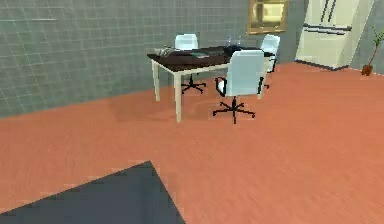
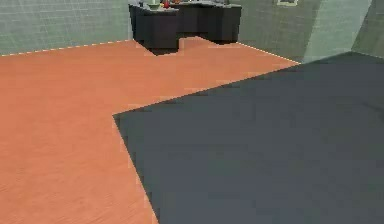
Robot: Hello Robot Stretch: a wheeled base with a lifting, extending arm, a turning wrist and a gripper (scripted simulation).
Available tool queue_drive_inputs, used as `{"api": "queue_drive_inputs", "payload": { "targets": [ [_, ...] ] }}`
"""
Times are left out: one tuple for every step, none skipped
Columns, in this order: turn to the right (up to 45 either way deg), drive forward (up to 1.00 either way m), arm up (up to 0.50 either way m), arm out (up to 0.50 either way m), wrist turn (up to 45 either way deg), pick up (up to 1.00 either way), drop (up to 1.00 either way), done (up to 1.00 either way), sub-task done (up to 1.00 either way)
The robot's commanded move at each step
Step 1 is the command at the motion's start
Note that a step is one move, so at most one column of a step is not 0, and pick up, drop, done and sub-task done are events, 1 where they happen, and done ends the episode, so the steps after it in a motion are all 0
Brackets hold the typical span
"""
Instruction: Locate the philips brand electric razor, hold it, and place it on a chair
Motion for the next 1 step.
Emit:
{"api": "queue_drive_inputs", "payload": {
  "targets": [
    [45.0,0.0,0.0,0.0,0.0,0.0,0.0,0.0,0.0]
  ]
}}
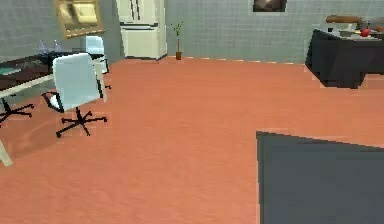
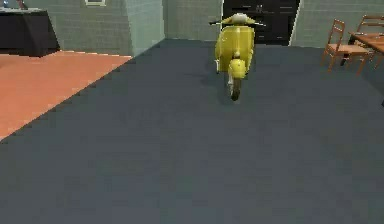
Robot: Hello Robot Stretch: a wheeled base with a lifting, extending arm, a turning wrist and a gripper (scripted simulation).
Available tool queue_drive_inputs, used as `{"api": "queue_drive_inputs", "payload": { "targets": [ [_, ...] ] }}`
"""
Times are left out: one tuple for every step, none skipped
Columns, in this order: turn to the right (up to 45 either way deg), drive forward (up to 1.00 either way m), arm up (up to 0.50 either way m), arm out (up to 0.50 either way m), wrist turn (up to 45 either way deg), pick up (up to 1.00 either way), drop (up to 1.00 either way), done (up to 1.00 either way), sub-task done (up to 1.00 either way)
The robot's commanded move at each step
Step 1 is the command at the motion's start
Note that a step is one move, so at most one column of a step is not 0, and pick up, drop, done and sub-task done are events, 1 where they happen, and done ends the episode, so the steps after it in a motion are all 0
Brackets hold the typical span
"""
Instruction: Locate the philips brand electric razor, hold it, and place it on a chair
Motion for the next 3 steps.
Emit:
{"api": "queue_drive_inputs", "payload": {
  "targets": [
    [24.0,0.0,0.0,0.0,0.0,0.0,0.0,0.0,0.0],
    [3.0,0.0,0.0,0.0,0.0,0.0,0.0,0.0,0.0],
    [0.0,1.0,0.0,0.0,0.0,0.0,0.0,0.0,0.0]
  ]
}}
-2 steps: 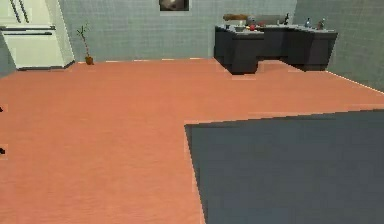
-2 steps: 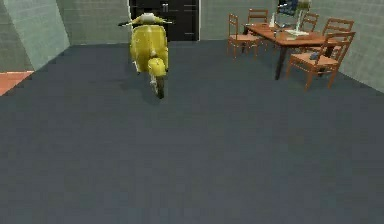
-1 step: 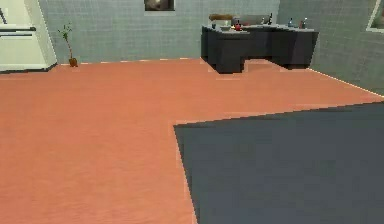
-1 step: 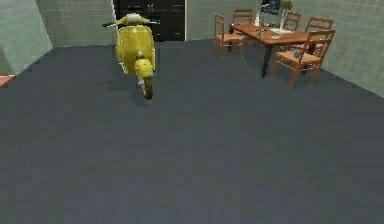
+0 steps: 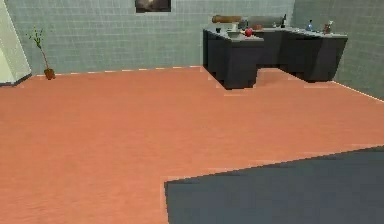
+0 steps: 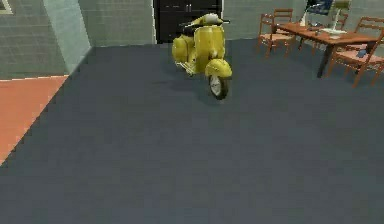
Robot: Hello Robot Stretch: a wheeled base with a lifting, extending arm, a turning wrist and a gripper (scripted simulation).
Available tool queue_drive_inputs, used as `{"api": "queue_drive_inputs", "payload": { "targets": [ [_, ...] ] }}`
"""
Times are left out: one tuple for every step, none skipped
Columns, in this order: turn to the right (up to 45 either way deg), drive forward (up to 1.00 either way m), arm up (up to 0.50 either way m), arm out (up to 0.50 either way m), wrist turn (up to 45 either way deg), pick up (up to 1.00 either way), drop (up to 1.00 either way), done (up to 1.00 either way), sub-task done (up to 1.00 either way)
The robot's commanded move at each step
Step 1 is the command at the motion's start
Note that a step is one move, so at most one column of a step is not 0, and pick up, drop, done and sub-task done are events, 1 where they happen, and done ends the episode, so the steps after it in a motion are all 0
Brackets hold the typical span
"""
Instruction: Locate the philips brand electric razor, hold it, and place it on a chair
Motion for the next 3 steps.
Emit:
{"api": "queue_drive_inputs", "payload": {
  "targets": [
    [0.0,1.0,0.0,0.0,0.0,0.0,0.0,0.0,0.0],
    [0.0,1.0,0.0,0.0,0.0,0.0,0.0,0.0,0.0],
    [0.0,1.0,0.0,0.0,0.0,0.0,0.0,0.0,0.0]
  ]
}}
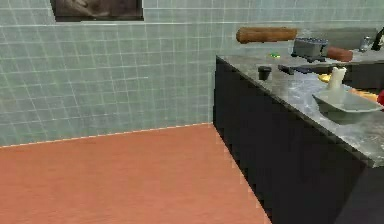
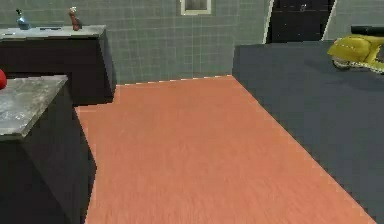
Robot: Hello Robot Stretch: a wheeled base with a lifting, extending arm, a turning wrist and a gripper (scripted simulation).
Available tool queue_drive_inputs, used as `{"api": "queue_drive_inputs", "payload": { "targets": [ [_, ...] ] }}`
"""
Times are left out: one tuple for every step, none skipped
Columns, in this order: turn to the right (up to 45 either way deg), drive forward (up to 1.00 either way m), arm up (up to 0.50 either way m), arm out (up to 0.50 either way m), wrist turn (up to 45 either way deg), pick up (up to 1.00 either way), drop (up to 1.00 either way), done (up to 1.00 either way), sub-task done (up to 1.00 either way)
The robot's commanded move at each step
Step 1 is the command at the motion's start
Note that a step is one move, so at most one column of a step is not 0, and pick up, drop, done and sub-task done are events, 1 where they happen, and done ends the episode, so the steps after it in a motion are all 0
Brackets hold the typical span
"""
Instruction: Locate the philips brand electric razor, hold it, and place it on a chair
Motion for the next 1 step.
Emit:
{"api": "queue_drive_inputs", "payload": {
  "targets": [
    [0.0,1.0,0.0,0.0,0.0,0.0,0.0,0.0,0.0]
  ]
}}
